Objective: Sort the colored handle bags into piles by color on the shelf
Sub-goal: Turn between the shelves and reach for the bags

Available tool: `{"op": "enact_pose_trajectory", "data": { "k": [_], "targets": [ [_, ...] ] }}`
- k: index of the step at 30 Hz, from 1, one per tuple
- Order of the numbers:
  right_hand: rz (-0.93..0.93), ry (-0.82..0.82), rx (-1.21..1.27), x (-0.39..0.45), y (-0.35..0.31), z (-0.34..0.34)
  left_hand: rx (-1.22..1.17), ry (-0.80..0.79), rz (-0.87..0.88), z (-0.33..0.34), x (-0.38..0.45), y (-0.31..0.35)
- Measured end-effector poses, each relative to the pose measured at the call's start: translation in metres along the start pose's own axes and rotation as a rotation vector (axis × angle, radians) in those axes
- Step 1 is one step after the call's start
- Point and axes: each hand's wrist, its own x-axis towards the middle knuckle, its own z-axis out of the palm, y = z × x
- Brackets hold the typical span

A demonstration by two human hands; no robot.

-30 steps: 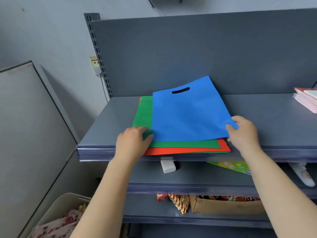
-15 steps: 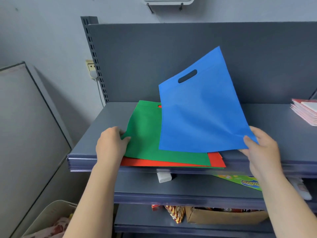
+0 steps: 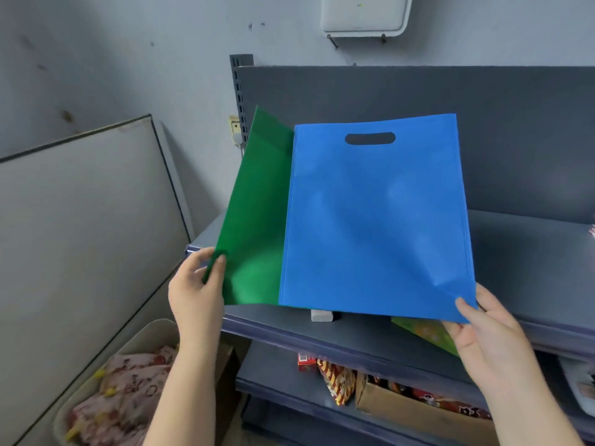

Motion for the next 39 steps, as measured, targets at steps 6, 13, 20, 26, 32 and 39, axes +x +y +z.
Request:
{"op": "enact_pose_trajectory", "data": {
  "k": [6,13,20,26,32,39],
  "targets": [
    [0.114,-0.183,0.002,-0.037,0.012,0.003,-0.094,0.237,-0.109,-0.061,-0.069,0.003],
    [0.247,-0.397,0.041,-0.09,0.038,0.02,-0.154,0.497,-0.108,-0.15,-0.148,0.015],
    [0.36,-0.599,0.061,-0.148,0.063,0.057,-0.128,0.668,0.001,-0.24,-0.194,0.045],
    [0.468,-0.711,0.123,-0.205,0.077,0.11,-0.126,0.817,0.076,-0.319,-0.214,0.077],
    [0.571,-0.837,0.145,-0.291,0.098,0.161,-0.094,0.984,0.055,-0.412,-0.255,0.105],
    [0.677,-0.977,0.142,-0.402,0.131,0.204,-0.047,1.197,0.073,-0.529,-0.313,0.122]
  ]
}}
